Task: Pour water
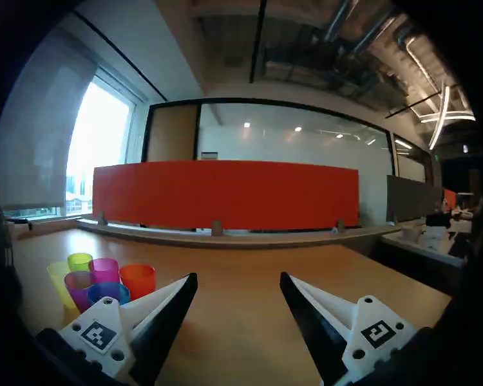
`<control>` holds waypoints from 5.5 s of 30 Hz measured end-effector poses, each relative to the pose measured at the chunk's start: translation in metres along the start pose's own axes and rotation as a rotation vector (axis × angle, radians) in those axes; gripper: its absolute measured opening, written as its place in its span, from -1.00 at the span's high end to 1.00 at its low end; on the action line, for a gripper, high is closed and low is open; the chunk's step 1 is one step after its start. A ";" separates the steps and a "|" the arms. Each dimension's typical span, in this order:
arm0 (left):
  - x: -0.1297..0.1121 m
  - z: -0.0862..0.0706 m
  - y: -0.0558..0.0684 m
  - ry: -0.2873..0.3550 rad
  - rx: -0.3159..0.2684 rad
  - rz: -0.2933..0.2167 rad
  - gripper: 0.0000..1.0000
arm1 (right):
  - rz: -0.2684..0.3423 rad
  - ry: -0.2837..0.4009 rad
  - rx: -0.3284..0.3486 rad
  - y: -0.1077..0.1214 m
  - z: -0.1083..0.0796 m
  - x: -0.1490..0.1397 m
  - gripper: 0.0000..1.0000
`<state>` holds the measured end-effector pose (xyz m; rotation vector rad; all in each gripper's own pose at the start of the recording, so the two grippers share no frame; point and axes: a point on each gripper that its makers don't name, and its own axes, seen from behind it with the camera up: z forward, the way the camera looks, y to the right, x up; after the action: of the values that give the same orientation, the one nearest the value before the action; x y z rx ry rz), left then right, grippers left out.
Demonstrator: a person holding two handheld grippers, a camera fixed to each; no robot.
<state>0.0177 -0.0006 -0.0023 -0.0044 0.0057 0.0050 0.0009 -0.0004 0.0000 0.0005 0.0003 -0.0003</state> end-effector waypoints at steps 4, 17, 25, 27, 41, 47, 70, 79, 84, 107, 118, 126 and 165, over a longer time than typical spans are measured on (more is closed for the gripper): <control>0.017 0.001 0.000 -0.001 -0.009 0.015 -0.68 | -0.005 0.002 0.009 -0.005 0.000 0.014 -0.98; 0.068 0.015 -0.001 -0.019 -0.042 0.013 -0.68 | -0.030 -0.014 0.041 -0.011 0.007 0.069 -0.98; 0.100 0.024 -0.007 -0.029 -0.047 0.037 -0.68 | -0.008 -0.032 0.065 -0.014 0.013 0.098 -0.99; 0.106 0.026 -0.005 -0.035 -0.056 0.033 -0.68 | 0.004 -0.033 0.069 -0.014 0.015 0.106 -0.99; 0.153 0.035 0.013 -0.058 -0.116 0.017 -0.68 | 0.008 -0.033 0.086 -0.011 0.029 0.146 -0.99; 0.161 0.038 0.021 -0.057 -0.142 0.009 -0.68 | 0.011 -0.030 0.109 -0.015 0.030 0.153 -0.99; 0.184 0.027 0.054 -0.035 -0.362 -0.035 -0.68 | -0.023 0.007 0.413 -0.075 0.012 0.180 -0.98; 0.190 0.022 0.061 -0.041 -0.416 -0.018 -0.68 | 0.021 -0.025 0.546 -0.102 0.000 0.189 -0.99; 0.192 0.020 0.063 -0.041 -0.432 -0.016 -0.68 | 0.021 -0.022 0.573 -0.106 -0.002 0.193 -0.98; 0.186 0.020 0.068 -0.087 -0.488 0.022 -0.68 | -0.069 -0.072 0.654 -0.130 -0.014 0.186 -0.98; 0.172 0.020 0.079 -0.138 -0.553 0.054 -0.68 | -0.102 -0.127 0.692 -0.131 -0.013 0.175 -0.98; 0.160 0.024 0.086 -0.180 -0.599 0.105 -0.68 | -0.142 -0.177 0.724 -0.132 -0.014 0.160 -0.98; 0.103 0.056 0.102 -0.287 -0.747 0.231 -0.68 | -0.290 -0.341 0.867 -0.143 -0.016 0.101 -0.99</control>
<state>0.1206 0.1026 0.0531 -0.7505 -0.2835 0.2385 0.1018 -0.1438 -0.0165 0.8671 -0.3413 -0.2902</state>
